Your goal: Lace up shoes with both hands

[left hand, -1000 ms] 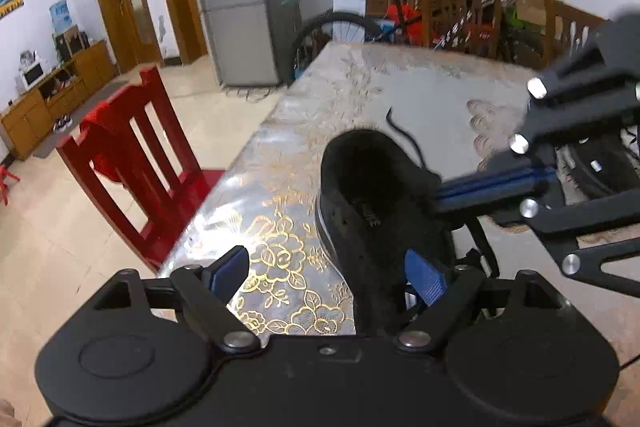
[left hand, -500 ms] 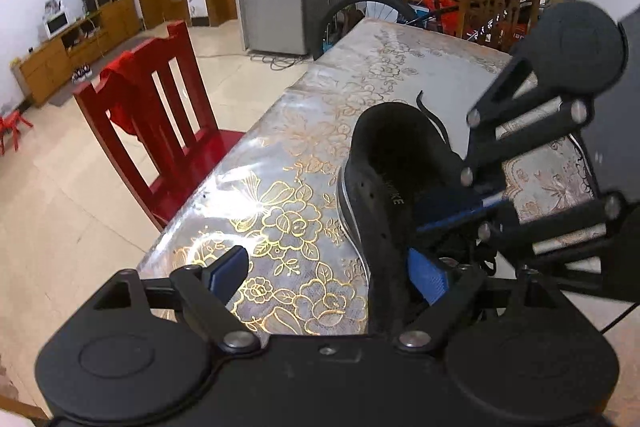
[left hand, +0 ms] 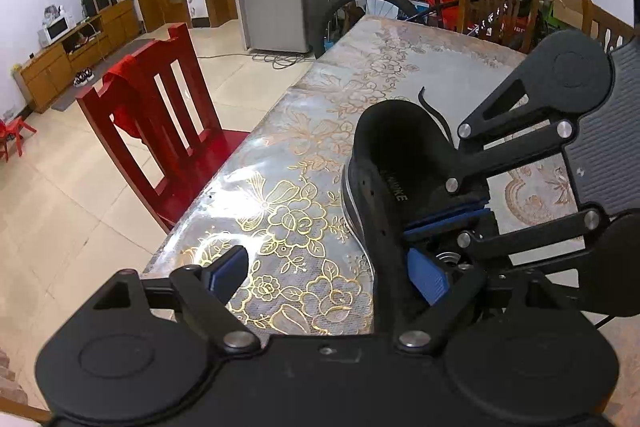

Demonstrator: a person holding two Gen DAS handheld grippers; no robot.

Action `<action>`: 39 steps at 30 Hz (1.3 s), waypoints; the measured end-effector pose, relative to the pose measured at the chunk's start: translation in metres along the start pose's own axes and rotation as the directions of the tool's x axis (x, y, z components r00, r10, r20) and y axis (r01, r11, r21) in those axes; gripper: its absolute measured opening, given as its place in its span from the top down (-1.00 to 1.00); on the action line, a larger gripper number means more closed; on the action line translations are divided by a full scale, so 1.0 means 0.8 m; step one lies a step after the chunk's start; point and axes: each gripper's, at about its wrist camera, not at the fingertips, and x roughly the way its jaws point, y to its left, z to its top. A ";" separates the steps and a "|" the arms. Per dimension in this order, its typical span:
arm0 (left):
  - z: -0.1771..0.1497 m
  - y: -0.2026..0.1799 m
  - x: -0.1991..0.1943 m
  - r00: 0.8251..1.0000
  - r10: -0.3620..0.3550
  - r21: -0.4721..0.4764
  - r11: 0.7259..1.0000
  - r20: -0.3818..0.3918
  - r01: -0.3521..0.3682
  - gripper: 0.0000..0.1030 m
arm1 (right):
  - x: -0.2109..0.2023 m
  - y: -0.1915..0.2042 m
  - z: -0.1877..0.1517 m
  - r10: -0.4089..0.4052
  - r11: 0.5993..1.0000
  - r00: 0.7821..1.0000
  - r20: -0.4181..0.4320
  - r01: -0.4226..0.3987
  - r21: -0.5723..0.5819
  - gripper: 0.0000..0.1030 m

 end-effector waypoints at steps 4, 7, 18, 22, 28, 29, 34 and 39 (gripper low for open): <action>-0.002 0.002 0.000 1.000 -0.002 0.003 1.000 -0.005 0.002 -0.67 | 0.001 -0.001 -0.005 0.004 1.000 0.999 0.041 -0.005 0.023 0.94; -0.003 0.002 0.001 1.000 -0.005 0.004 1.000 -0.011 0.006 -0.68 | 0.004 -0.001 -0.007 -0.001 1.000 0.998 0.067 0.000 0.020 0.94; -0.005 -0.001 0.004 1.000 -0.016 -0.001 1.000 -0.017 0.016 -0.68 | -0.017 -0.012 0.007 -0.002 1.000 0.999 -0.038 0.001 -0.031 0.38; -0.005 -0.001 0.004 1.000 -0.017 -0.003 1.000 -0.014 0.017 -0.68 | -0.009 -0.039 0.021 0.107 0.992 0.986 -0.130 -0.098 0.077 0.38; -0.007 -0.001 0.004 1.000 -0.022 -0.007 1.000 -0.015 0.022 -0.68 | 0.008 -0.060 0.033 0.220 0.963 0.952 -0.212 -0.178 0.200 0.38; -0.007 -0.001 0.005 1.000 -0.024 -0.007 1.000 -0.016 0.024 -0.68 | 0.011 -0.062 0.034 0.239 0.957 0.945 -0.222 -0.191 0.217 0.38; -0.007 -0.001 0.006 0.999 -0.030 -0.008 1.000 -0.018 0.030 -0.68 | 0.027 -0.067 0.034 0.294 0.938 0.918 -0.267 -0.224 0.265 0.38; -0.007 0.000 0.007 0.999 -0.035 -0.008 0.999 -0.020 0.034 -0.68 | 0.035 -0.067 0.029 0.323 0.926 0.911 -0.255 -0.248 0.286 0.82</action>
